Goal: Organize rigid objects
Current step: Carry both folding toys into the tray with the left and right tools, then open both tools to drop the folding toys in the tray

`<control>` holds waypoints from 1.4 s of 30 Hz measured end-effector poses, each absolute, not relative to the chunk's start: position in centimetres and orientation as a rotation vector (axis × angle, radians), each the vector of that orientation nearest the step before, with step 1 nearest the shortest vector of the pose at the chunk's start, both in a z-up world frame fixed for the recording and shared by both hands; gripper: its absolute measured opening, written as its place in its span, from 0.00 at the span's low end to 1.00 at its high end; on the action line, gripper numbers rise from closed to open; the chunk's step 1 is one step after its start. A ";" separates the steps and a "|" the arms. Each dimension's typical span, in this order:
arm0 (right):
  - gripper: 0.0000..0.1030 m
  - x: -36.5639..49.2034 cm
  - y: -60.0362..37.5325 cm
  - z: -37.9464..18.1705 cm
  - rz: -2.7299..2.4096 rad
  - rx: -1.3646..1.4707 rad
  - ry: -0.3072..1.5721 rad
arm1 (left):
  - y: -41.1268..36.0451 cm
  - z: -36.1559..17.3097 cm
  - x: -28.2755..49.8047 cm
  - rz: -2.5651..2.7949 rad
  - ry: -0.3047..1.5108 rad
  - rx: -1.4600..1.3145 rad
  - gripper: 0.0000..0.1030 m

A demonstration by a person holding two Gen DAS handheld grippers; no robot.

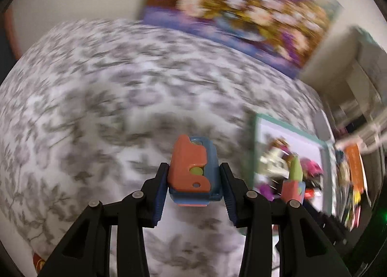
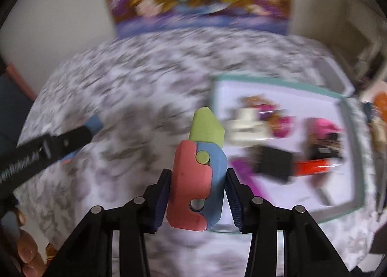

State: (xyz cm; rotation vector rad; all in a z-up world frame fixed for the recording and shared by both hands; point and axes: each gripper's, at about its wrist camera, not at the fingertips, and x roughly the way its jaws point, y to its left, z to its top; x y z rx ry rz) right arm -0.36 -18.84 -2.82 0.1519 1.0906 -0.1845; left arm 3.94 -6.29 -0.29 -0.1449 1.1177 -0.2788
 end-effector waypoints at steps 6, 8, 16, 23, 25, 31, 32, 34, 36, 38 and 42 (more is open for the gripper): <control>0.46 -3.3 -26.4 -2.6 -0.337 0.232 1.082 | -13.1 -1.4 1.6 -0.466 1.169 -0.084 0.42; 0.46 -3.9 -28.3 -3.2 -0.368 0.259 1.092 | -14.7 -2.0 1.1 -0.505 1.183 -0.068 0.42; 0.46 -4.8 -31.1 -5.4 -0.368 0.332 1.156 | -17.8 -4.4 0.7 -0.606 1.241 -0.084 0.42; 0.46 -4.8 -30.9 -6.6 -0.358 0.339 1.188 | -16.7 -4.1 0.9 -0.606 1.227 -0.115 0.50; 0.47 -4.7 -30.7 -6.8 -0.356 0.336 1.194 | -15.9 -3.9 1.1 -0.581 1.218 -0.123 0.54; 0.47 -4.5 -30.0 -6.8 -0.347 0.316 1.203 | -12.9 -3.7 1.5 -0.446 1.200 -0.104 0.62; 0.47 -4.5 -29.9 -6.8 -0.346 0.312 1.203 | -12.5 -3.8 1.5 -0.424 1.204 -0.099 0.62; 0.49 -4.6 -29.4 -6.7 -0.342 0.297 1.197 | -11.8 -4.2 1.6 -0.374 1.213 -0.069 0.63; 0.54 -4.6 -29.2 -6.5 -0.345 0.289 1.190 | -11.4 -4.5 1.6 -0.338 1.214 -0.035 0.72; 0.58 -4.6 -28.9 -6.4 -0.348 0.283 1.185 | -10.8 -4.7 1.4 -0.310 1.213 -0.018 0.85; 0.64 -4.8 -28.5 -6.3 -0.347 0.268 1.178 | -10.3 -5.1 1.1 -0.293 1.212 0.010 0.89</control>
